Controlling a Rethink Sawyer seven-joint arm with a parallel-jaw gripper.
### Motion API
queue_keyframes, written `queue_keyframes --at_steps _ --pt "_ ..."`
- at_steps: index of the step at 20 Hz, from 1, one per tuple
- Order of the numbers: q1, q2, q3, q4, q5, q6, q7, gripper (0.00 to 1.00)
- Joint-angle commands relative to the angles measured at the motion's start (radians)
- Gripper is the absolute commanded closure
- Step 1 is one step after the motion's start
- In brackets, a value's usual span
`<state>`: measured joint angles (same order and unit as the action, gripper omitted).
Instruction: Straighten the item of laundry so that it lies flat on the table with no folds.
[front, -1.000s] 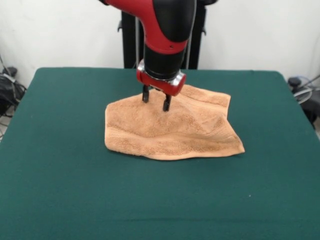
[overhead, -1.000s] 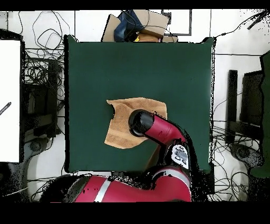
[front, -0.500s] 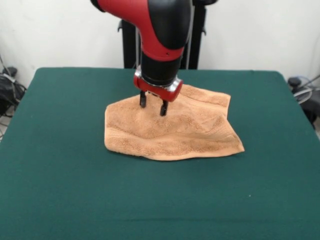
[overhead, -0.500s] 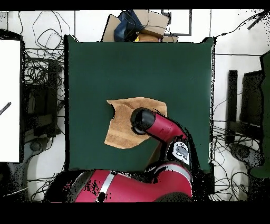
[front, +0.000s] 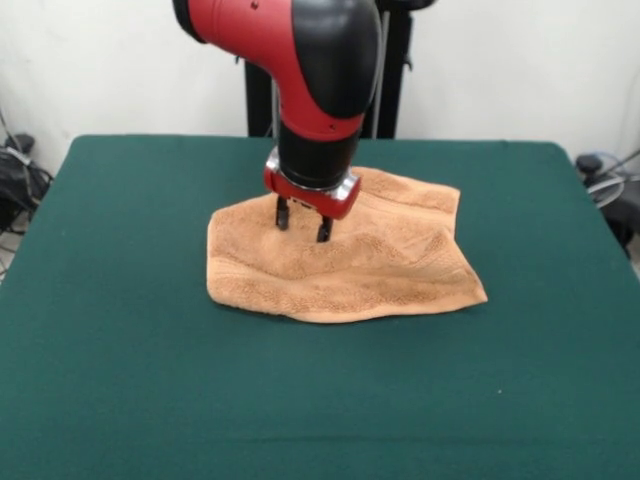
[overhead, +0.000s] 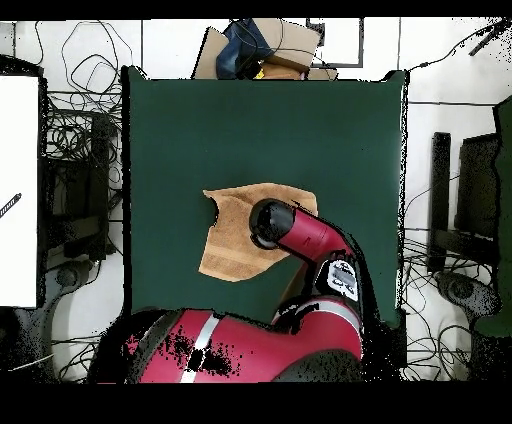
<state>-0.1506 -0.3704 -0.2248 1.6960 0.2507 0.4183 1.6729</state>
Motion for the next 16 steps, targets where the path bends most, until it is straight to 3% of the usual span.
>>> queue_keyframes --at_steps 1,16 --pt "-0.026 0.031 0.099 -0.123 0.056 0.025 0.182 0.00" --pt "-0.061 0.071 0.110 -0.203 0.047 0.035 0.157 0.00"
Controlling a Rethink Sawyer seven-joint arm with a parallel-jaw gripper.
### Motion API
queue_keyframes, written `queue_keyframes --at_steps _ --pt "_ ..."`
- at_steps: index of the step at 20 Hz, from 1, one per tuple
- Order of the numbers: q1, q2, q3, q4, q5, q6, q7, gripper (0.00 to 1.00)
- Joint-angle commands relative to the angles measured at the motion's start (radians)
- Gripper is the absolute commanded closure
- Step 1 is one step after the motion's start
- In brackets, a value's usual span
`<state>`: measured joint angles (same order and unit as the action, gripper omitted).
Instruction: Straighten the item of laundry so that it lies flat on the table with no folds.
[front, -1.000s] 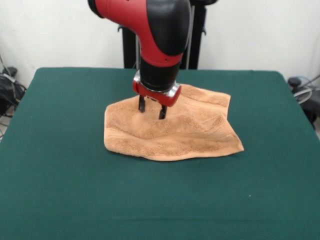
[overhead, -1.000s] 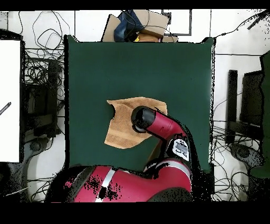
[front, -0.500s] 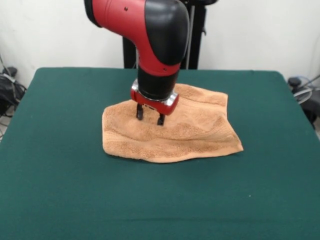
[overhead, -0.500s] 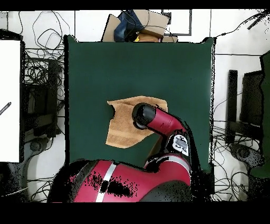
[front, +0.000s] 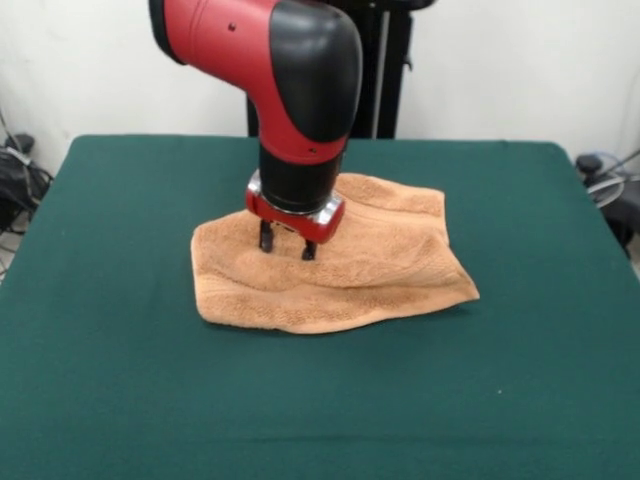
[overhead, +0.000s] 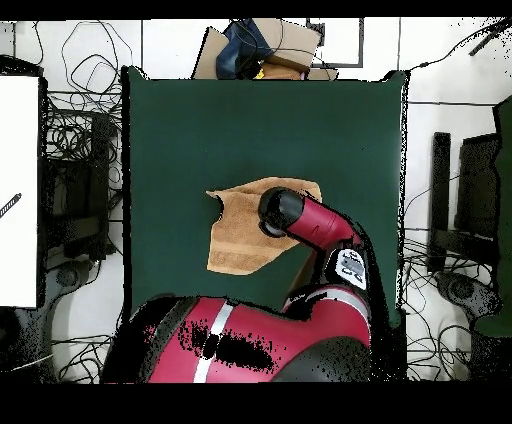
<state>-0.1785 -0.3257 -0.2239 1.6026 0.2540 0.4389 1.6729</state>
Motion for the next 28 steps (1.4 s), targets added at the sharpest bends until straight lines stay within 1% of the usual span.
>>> queue_keyframes --at_steps 1,7,11,13,22,23,28 --pt "-0.032 0.028 0.109 -0.112 0.042 0.012 0.158 0.00" --pt "-0.025 0.030 0.111 -0.104 0.039 -0.005 0.168 0.00" --pt "-0.017 0.026 0.116 -0.074 0.036 -0.048 0.178 0.00" --pt "0.001 0.020 0.109 -0.049 0.030 -0.068 0.189 0.00" --pt "0.040 0.002 0.094 -0.020 0.020 -0.058 0.197 0.00" --pt "0.043 0.001 0.094 -0.019 0.022 -0.056 0.198 1.00" --pt "0.037 -0.008 0.109 0.002 0.027 -0.069 0.199 1.00"
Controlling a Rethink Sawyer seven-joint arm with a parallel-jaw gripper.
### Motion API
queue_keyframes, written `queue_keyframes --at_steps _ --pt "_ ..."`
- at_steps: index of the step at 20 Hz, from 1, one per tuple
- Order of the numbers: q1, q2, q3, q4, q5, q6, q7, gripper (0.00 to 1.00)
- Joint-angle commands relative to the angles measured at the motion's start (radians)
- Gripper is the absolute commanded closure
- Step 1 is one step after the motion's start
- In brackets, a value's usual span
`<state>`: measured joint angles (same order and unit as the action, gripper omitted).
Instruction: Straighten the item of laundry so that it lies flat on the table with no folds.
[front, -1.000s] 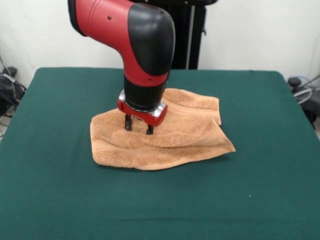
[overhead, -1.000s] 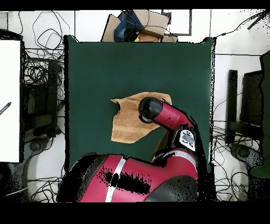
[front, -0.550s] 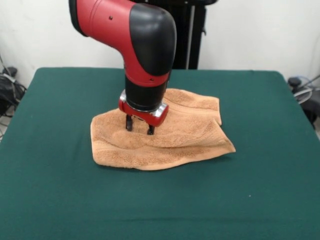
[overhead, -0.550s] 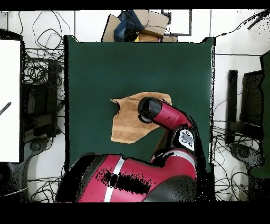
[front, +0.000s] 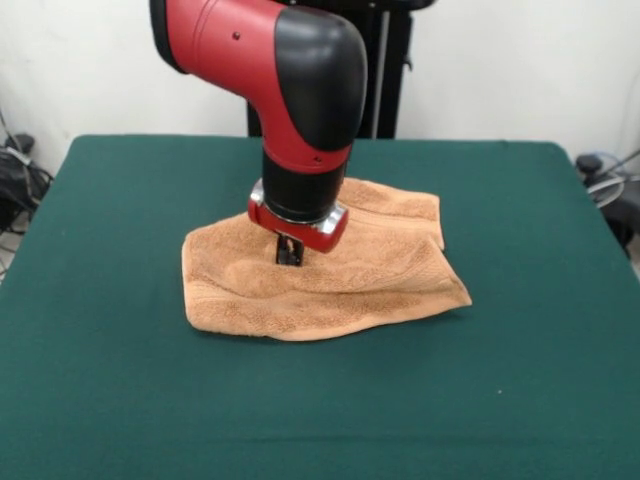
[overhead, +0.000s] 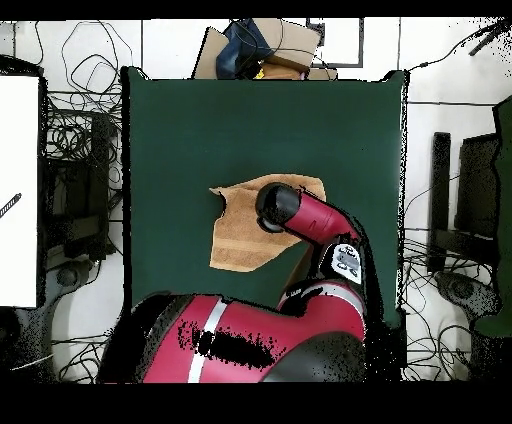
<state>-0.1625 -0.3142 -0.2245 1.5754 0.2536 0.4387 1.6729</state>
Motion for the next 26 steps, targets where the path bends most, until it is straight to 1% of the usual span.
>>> queue_keyframes --at_steps 1,10,13,17,26 --pt "0.019 -0.021 0.112 0.033 0.026 -0.073 0.198 1.00" --pt "0.026 -0.040 0.110 0.052 0.025 -0.067 0.198 1.00" --pt "0.012 -0.052 0.130 0.069 0.026 -0.081 0.190 1.00" --pt "-0.013 -0.033 0.164 0.096 0.012 -0.152 0.180 1.00" --pt "-0.030 0.023 0.188 0.099 -0.023 -0.233 0.162 1.00"
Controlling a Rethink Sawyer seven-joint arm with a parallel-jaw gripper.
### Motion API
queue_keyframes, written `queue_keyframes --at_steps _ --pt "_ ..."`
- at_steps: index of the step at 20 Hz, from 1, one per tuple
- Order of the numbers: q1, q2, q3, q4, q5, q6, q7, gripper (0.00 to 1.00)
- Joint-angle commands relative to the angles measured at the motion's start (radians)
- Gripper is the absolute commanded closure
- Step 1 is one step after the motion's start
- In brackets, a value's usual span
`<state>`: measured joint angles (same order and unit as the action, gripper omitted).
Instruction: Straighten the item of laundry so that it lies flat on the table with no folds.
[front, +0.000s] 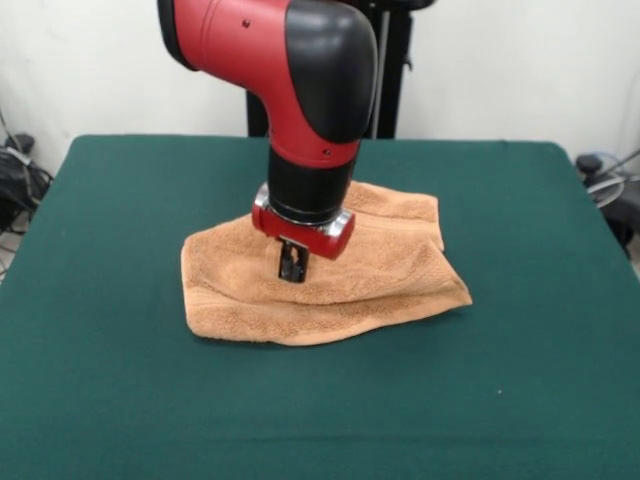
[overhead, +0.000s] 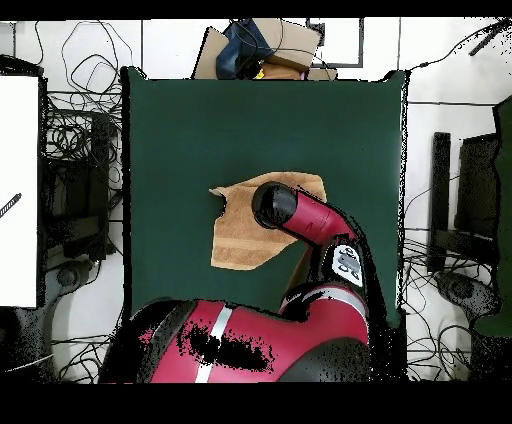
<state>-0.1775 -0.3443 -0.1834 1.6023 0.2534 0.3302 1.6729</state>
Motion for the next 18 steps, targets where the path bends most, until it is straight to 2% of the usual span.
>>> queue_keyframes --at_steps 1,8,18 --pt "-0.012 0.058 0.146 0.072 -0.027 -0.132 0.162 1.00" --pt "0.002 0.072 0.142 0.087 -0.033 -0.185 0.171 1.00" --pt "-0.010 0.086 0.160 0.098 -0.037 -0.174 0.154 1.00"
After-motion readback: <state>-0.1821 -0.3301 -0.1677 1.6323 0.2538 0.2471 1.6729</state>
